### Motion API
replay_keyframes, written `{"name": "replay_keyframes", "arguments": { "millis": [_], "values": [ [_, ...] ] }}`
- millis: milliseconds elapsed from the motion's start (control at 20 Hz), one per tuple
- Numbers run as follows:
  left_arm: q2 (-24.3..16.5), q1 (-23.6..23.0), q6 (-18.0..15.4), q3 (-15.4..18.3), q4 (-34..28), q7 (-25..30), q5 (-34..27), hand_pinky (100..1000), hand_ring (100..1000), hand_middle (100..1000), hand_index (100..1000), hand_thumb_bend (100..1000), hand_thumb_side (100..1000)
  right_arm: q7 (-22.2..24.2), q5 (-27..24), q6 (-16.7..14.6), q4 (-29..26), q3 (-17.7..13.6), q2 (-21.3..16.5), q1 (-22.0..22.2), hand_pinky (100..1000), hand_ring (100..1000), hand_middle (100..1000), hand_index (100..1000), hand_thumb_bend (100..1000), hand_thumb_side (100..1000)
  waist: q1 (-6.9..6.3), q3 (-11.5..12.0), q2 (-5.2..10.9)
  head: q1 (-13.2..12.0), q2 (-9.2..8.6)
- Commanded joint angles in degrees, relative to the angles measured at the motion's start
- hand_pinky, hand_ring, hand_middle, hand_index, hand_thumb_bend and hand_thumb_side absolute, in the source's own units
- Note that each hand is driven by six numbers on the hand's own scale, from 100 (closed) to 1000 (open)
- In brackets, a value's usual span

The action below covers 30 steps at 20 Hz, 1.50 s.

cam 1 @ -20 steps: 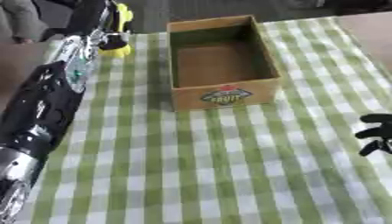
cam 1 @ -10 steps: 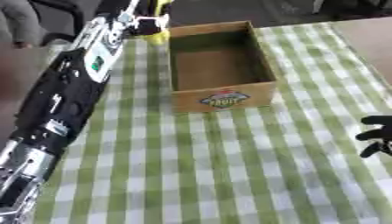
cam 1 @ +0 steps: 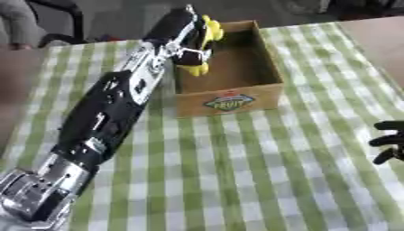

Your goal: Pick up objects on the table and place them in the box.

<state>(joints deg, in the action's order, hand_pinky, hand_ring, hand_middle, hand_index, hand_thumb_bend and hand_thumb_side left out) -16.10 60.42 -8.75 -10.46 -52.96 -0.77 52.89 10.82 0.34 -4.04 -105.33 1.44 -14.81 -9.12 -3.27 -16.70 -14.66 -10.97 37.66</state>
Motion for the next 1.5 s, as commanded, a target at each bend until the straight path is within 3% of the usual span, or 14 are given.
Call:
{"name": "replay_keyframes", "arguments": {
  "millis": [50,150,200,250,300,350,550,650,800,1000,1150,1300,1500],
  "values": [
    [-0.1,0.7,-1.0,0.3,0.8,-0.1,0.7,480,457,360,463,392,100,0.1,-0.4,-0.1,-1.3,-0.1,-0.4,-0.7,460,644,726,762,100,638,0.28,0.0,0.78,0.1,-0.58],
    [0.0,0.4,-1.9,0.3,1.2,0.3,0.4,561,575,523,634,607,100,0.1,-0.4,0.0,-1.3,-0.2,-0.4,-0.7,460,644,726,762,100,638,0.28,0.2,0.75,0.1,-0.57],
    [0.0,0.3,-2.4,0.4,1.1,0.2,-0.1,572,590,545,656,646,103,0.0,-0.4,0.0,-1.3,-0.2,-0.4,-0.7,460,644,726,762,100,638,0.3,0.3,0.75,0.2,-0.57],
    [-0.1,0.2,-2.7,0.6,0.7,-0.4,-0.7,598,630,607,707,729,239,0.0,-0.4,0.0,-1.3,-0.2,-0.4,-0.6,460,644,726,762,100,639,0.32,0.4,0.77,0.3,-0.54],
    [-0.2,0.1,-3.0,0.7,0.0,-1.3,-1.7,602,638,614,711,725,277,0.0,-0.4,0.0,-1.3,-0.2,-0.3,-0.6,460,644,726,762,100,640,0.35,0.6,0.8,0.3,-0.51],
    [-0.3,-0.1,-3.1,0.8,-0.6,-2.3,-3.0,600,639,613,706,697,316,0.0,-0.4,0.0,-1.3,-0.3,-0.3,-0.6,460,644,726,762,100,640,0.38,0.8,0.84,0.3,-0.47],
    [-1.5,-1.6,-3.4,0.2,-5.9,-5.8,-11.6,599,647,626,704,543,299,-0.2,-0.3,0.1,-1.2,-0.6,-0.2,-0.3,460,644,726,762,100,639,0.61,2.3,1.21,1.0,-0.18],
    [-2.7,-3.0,-2.7,-0.1,-10.9,-7.9,-18.6,584,634,606,683,406,314,-0.4,-0.3,0.1,-1.2,-0.8,-0.2,-0.2,461,644,726,762,100,637,0.78,3.3,1.38,1.4,0.05],
    [-6.8,-7.3,-1.3,0.2,-22.9,-11.3,-32.1,581,632,599,672,359,307,-0.9,-0.4,0.2,-1.1,-1.3,-0.2,0.1,461,644,726,762,100,635,1.07,5.4,1.67,2.4,0.32],
    [-12.7,-15.7,2.1,3.7,-39.2,-15.7,-44.9,572,624,583,656,334,312,-1.5,-0.4,0.3,-1.1,-2.0,-0.1,0.5,461,644,726,762,100,638,1.2,8.3,2.14,3.4,1.01],
    [-15.3,-23.3,4.0,6.9,-47.5,-19.1,-50.6,566,621,588,654,311,332,-1.9,-0.4,0.4,-1.0,-2.3,-0.2,0.8,461,644,727,762,100,639,1.23,10.3,2.47,3.9,1.45],
    [-15.1,-31.2,5.3,9.1,-50.5,-21.5,-52.5,555,614,580,644,278,384,-2.2,-0.5,0.4,-1.0,-2.6,-0.2,0.9,461,644,727,761,100,638,1.45,12.0,2.6,4.3,1.66],
    [-10.9,-40.6,5.2,10.6,-50.1,-24.1,-55.8,541,607,575,632,254,477,-2.6,-0.4,0.5,-1.0,-3.0,-0.2,1.2,461,644,727,761,100,640,1.64,13.8,2.69,4.6,1.84]
  ]
}}
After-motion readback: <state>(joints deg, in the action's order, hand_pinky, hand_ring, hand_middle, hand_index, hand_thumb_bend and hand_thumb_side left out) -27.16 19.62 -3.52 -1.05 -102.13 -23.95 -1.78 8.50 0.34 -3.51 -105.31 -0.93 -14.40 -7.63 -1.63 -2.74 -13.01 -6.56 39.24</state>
